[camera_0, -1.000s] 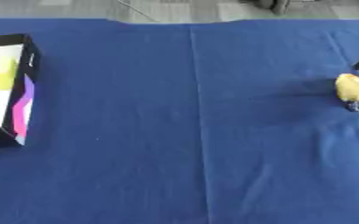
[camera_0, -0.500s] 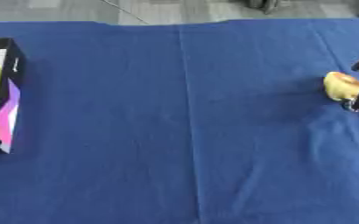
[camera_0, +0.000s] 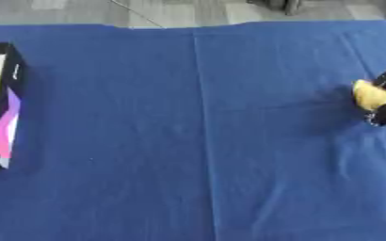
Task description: Pick up the objects with one hand, pass them to the other hand, and then place them into the box on the other side of the table.
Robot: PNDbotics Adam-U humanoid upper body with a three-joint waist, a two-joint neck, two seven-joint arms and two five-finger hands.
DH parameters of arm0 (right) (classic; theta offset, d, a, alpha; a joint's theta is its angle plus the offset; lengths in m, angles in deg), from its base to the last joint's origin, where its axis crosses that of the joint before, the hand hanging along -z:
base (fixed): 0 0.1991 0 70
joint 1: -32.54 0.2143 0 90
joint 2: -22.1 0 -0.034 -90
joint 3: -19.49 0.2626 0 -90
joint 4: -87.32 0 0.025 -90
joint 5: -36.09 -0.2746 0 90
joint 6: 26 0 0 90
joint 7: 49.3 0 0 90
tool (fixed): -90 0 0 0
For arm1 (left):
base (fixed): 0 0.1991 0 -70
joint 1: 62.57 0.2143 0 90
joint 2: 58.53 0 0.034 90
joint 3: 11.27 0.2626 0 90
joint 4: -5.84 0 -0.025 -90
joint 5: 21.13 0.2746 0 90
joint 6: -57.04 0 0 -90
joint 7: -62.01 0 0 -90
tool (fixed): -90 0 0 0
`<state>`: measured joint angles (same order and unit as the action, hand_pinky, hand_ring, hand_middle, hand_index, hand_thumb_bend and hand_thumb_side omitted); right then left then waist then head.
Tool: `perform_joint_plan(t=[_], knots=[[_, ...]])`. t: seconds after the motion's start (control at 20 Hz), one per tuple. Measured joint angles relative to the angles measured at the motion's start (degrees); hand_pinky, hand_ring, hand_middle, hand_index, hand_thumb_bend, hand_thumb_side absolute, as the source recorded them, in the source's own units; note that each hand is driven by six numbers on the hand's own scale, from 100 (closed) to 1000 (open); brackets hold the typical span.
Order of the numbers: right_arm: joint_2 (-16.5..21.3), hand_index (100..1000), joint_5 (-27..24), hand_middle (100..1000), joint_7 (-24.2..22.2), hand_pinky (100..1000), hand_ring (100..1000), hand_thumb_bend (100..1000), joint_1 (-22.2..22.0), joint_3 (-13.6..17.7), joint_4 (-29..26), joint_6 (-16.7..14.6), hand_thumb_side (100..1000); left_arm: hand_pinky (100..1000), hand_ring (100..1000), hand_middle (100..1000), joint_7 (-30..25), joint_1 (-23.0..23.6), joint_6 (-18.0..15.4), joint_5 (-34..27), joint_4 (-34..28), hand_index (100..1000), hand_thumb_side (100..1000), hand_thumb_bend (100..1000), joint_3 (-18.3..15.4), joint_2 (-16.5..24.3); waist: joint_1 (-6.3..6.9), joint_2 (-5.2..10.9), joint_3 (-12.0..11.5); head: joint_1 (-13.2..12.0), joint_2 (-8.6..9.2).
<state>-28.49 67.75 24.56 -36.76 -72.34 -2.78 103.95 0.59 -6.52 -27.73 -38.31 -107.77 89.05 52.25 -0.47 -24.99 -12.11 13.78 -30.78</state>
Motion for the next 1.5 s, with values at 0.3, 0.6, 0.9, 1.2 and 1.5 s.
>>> perform_joint_plan(t=[0.3,0.6,0.9,1.2,1.5], knots=[[-0.8,508,1.6,386,8.1,767,592,278,-0.3,0.0,0.0,2.4,100,735,770,728,0.1,0.0,0.0,0.0,0.0,883,807,123,0.1,0.0,-0.48,0.02,-0.1,0.0,0.00],[-1.0,505,-0.4,390,15.0,761,589,267,-1.8,0.0,-4.3,4.1,100,732,770,745,0.0,0.0,0.1,0.0,0.0,881,802,119,0.3,0.0,-0.80,1.26,0.1,-0.1,-0.81],[-0.6,517,-3.4,402,17.2,750,587,160,-3.6,0.1,-15.0,4.8,100,729,764,736,-0.4,0.2,0.4,0.0,0.0,881,797,112,0.3,0.1,-0.86,2.65,0.8,-0.6,-2.26],[-0.7,530,-8.0,415,19.9,752,588,100,-2.6,-0.8,-22.8,-0.8,100,723,753,734,-1.2,0.0,1.7,-0.3,0.0,883,798,104,0.3,1.6,-0.24,3.81,1.1,-2.0,-3.48],[-2.8,539,-11.8,423,20.6,756,584,100,3.0,-4.7,-23.4,-10.4,100,724,757,758,-2.5,-2.4,4.7,-1.0,0.0,893,798,100,0.0,4.4,1.03,5.10,1.1,-4.4,-4.36]])
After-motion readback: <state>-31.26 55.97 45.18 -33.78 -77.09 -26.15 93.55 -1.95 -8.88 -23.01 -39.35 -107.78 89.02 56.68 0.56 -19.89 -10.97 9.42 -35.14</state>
